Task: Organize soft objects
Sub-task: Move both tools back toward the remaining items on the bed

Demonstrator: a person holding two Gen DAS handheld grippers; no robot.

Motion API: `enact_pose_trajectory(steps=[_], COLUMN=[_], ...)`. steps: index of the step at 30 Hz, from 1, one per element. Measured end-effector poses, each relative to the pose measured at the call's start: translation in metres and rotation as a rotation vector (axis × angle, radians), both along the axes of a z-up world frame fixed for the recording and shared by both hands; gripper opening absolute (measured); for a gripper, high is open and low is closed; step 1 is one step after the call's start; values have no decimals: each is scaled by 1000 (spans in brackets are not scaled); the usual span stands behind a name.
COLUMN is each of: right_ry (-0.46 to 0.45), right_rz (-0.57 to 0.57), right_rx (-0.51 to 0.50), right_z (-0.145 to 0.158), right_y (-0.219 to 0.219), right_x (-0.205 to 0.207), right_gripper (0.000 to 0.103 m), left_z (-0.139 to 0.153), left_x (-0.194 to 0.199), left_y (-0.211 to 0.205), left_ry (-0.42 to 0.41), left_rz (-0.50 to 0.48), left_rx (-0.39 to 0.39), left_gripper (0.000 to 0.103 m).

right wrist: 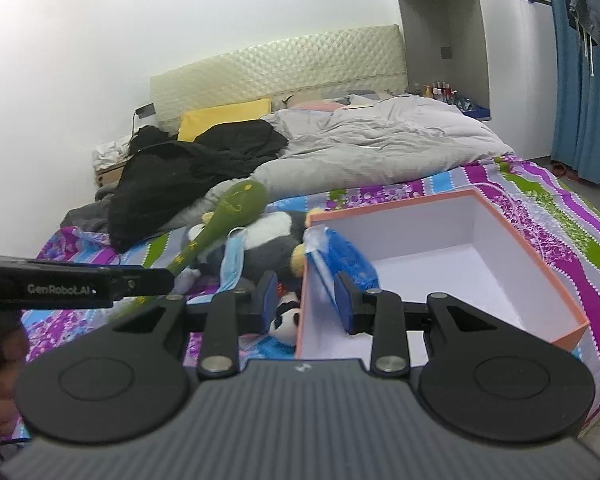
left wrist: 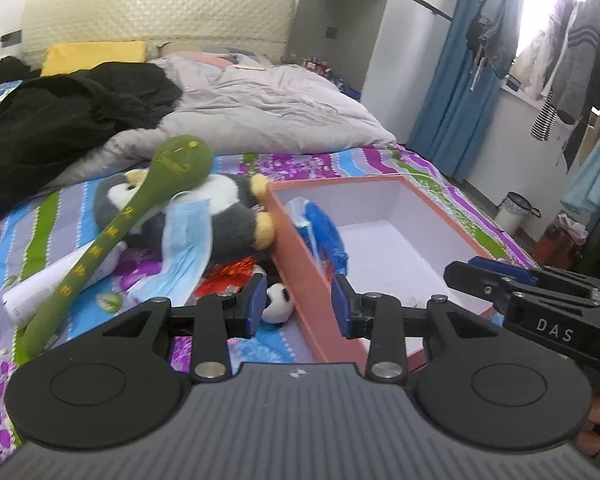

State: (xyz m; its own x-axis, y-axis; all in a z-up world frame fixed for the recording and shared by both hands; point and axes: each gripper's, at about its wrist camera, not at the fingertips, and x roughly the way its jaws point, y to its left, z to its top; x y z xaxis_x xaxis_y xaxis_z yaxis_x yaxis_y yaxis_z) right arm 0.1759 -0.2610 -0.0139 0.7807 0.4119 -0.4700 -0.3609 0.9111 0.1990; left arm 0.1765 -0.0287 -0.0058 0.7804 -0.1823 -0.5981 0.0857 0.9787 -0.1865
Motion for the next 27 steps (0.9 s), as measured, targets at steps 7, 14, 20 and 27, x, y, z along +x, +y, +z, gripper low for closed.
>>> enact_pose_trajectory(steps=[7, 14, 20, 27], right_ry=[37, 106, 152, 158], right_rz=[26, 92, 121, 146], right_rx=[-6, -46, -58, -74], right_z=[-13, -34, -46, -52], right_y=[18, 40, 58, 72], right_x=[-11, -21, -26, -42], right_gripper=[35, 35, 35, 35], left_z=[-15, -40, -59, -74], left_x=[-31, -62, -82, -106], left_y=[31, 61, 84, 98], left_ry=[-5, 16, 32, 54], left_rz=[80, 176, 258, 306], left_rx=[-22, -68, -87, -71], left_gripper=[41, 41, 41, 43])
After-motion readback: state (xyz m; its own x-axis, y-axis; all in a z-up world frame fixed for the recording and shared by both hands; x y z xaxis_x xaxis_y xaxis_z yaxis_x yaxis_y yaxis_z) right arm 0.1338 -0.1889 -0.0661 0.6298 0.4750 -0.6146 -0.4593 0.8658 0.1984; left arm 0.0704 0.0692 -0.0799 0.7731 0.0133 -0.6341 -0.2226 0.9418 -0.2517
